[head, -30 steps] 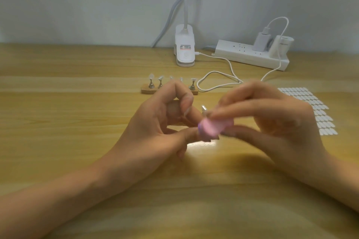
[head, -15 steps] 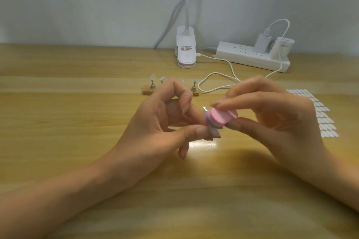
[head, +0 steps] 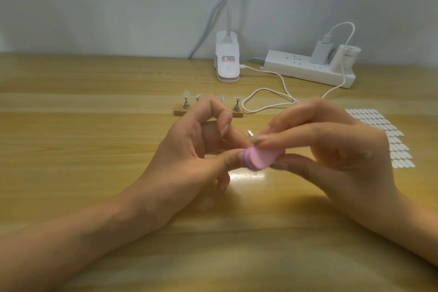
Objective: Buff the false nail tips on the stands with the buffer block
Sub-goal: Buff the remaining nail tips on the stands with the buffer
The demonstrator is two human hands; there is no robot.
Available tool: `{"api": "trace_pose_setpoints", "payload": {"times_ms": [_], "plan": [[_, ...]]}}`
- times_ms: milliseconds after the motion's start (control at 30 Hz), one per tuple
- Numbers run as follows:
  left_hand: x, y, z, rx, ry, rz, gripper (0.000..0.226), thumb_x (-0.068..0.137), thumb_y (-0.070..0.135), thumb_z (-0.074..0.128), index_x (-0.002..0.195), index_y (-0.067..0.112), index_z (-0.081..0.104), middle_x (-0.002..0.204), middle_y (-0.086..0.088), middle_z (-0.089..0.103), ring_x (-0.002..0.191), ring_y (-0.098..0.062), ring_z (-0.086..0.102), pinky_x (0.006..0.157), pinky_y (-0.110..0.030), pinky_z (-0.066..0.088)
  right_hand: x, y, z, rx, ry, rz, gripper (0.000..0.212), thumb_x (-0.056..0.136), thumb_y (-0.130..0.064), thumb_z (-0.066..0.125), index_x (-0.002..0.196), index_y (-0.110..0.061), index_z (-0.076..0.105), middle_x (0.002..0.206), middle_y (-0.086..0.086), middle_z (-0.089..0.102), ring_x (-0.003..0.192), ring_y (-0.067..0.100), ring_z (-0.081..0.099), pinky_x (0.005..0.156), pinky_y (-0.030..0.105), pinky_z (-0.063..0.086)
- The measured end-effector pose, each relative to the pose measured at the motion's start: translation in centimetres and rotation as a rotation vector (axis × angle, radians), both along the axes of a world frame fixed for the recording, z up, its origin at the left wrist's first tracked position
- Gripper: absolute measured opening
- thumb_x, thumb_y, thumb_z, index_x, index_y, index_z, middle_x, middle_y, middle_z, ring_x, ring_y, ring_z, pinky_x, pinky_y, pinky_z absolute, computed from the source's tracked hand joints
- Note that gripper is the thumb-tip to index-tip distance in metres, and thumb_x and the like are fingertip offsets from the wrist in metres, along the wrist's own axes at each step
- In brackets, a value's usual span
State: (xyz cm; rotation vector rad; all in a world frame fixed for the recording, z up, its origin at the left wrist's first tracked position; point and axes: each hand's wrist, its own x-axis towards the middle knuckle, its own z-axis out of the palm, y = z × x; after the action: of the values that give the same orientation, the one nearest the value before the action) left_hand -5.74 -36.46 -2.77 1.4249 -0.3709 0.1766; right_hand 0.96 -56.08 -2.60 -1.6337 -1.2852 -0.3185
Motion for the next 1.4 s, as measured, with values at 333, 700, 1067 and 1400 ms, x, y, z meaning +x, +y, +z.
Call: {"api": "trace_pose_setpoints", "payload": {"times_ms": [333,700,1067,1400], "plan": [[-0.3,0.0,0.3,-0.016,-0.011,-0.033,0.042,0.081,0.005,0.074,0.084,0.014,0.033,0.074,-0.005,0.074,0.067,-0.015,0.071,0.041,-0.020,0.044,0.5,-0.5,-0.1,0.040,0.030,-0.036,0.025,0.085,-0.009,0.071,0.109,-0.014,0.067,0.105,0.009,0.063,0.101,0.026,0.064,0.089,0.037,0.051],[-0.3,-0.1,0.4,-0.040,-0.005,-0.014,0.039,0.074,0.016,0.071,0.085,0.014,0.034,0.071,0.000,0.072,0.065,-0.014,0.069,0.041,-0.020,0.044,-0.4,-0.3,0.0,0.042,0.074,-0.040,0.012,0.089,-0.019,0.070,0.101,-0.020,0.072,0.103,0.005,0.063,0.100,0.022,0.064,0.088,0.032,0.050],[-0.3,-0.1,0.2,-0.004,0.027,0.008,0.044,0.076,0.008,0.078,0.087,0.012,0.035,0.069,0.002,0.069,0.056,-0.008,0.063,0.041,-0.020,0.045,-0.8,-0.3,0.4,-0.049,-0.167,-0.093,0.021,0.088,-0.015,0.072,0.108,-0.020,0.068,0.100,-0.001,0.063,0.097,0.014,0.068,0.086,0.028,0.052],[-0.2,0.0,0.1,-0.020,0.037,0.017,0.039,0.075,0.013,0.072,0.087,0.012,0.035,0.070,-0.001,0.070,0.059,-0.011,0.065,0.041,-0.020,0.045,-0.6,-0.5,0.4,-0.034,-0.180,-0.120,0.022,0.089,-0.014,0.073,0.110,-0.017,0.067,0.101,0.001,0.063,0.095,0.013,0.067,0.085,0.028,0.052]]}}
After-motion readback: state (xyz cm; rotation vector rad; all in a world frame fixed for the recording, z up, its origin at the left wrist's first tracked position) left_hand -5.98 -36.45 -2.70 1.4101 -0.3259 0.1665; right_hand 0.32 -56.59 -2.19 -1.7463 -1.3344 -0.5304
